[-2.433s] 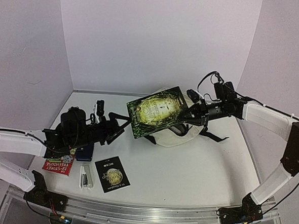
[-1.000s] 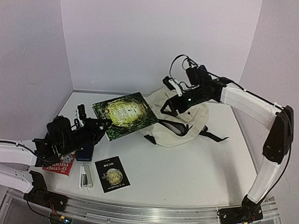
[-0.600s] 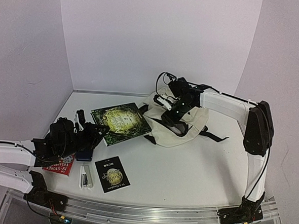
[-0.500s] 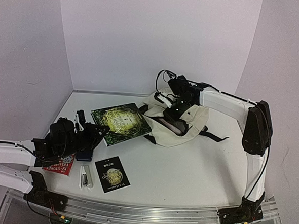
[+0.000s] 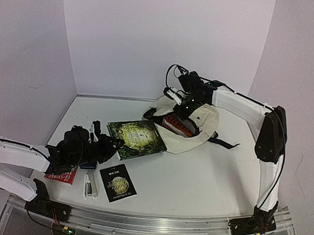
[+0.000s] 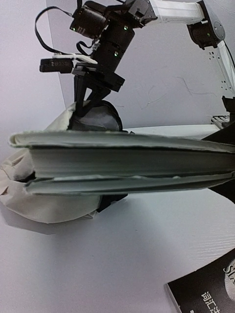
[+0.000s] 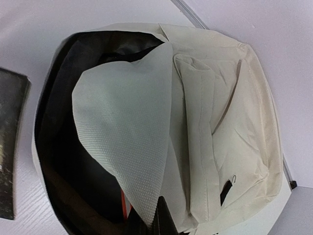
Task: Pack the student bag
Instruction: Place the book in the student bag.
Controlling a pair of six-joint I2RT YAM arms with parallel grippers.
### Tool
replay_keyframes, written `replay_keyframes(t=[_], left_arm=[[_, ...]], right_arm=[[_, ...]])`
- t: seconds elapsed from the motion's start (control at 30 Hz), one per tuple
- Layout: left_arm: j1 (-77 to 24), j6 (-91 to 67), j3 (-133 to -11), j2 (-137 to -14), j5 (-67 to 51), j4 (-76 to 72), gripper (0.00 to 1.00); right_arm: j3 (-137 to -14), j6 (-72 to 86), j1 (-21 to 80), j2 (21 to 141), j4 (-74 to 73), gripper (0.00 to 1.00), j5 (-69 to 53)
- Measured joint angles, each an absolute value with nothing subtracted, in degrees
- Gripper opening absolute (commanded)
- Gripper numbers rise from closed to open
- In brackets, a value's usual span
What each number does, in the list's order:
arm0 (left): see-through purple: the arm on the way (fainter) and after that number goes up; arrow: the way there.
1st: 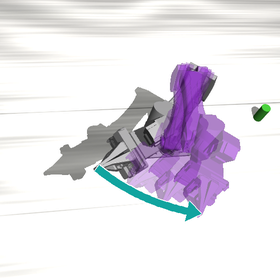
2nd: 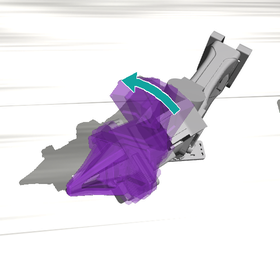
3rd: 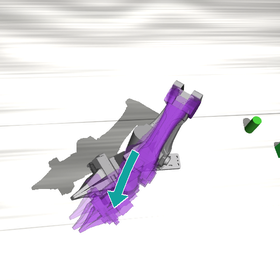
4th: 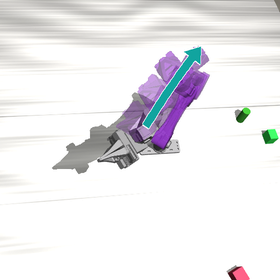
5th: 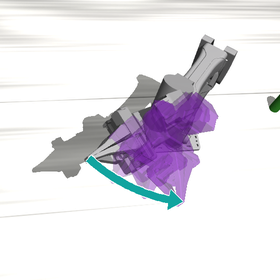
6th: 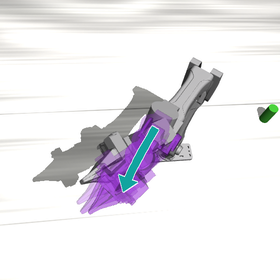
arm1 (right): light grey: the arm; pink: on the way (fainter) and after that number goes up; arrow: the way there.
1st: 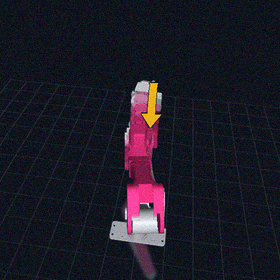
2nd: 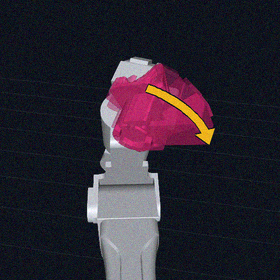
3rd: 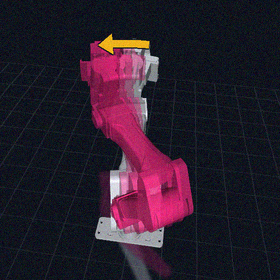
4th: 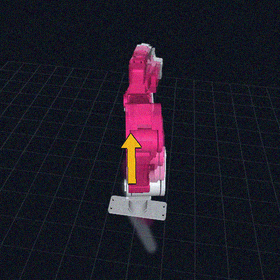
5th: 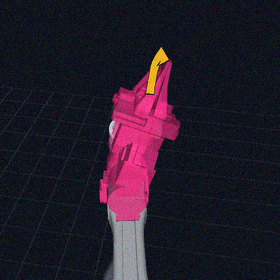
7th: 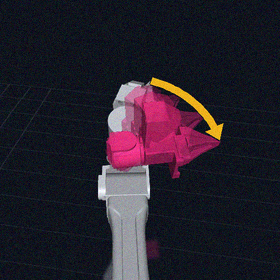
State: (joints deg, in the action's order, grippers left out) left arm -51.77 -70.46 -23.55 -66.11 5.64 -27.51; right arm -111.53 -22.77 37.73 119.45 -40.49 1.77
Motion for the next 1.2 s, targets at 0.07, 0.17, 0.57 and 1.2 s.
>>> replay_keyframes(t=[0.07, 0.17, 0.57, 1.2], left_arm=[[-51.7, -70.5, -24.4, -69.6, 3.6, -29.4, 0.0], [-51.7, -70.6, -26.0, -74.1, 0.8, -32.1, 0.0], [-50.7, -72.4, -30.9, -84.3, -5.3, -43.9, 0.0], [-47.4, -81.4, -54.9, -116.6, 1.1, -54.6, 0.09]], right_arm=[[-111.5, -21.8, 37.7, 118.9, -40.7, 0.0, 0.2], [-111.5, -20.1, 37.6, 117.7, -41.2, 0.0, -2.3], [-109.1, -16.2, 37.4, 110.0, -41.7, 0.0, -10.8], [-107.2, -10.3, 37.4, 110.0, -41.7, 0.0, -19.9]])
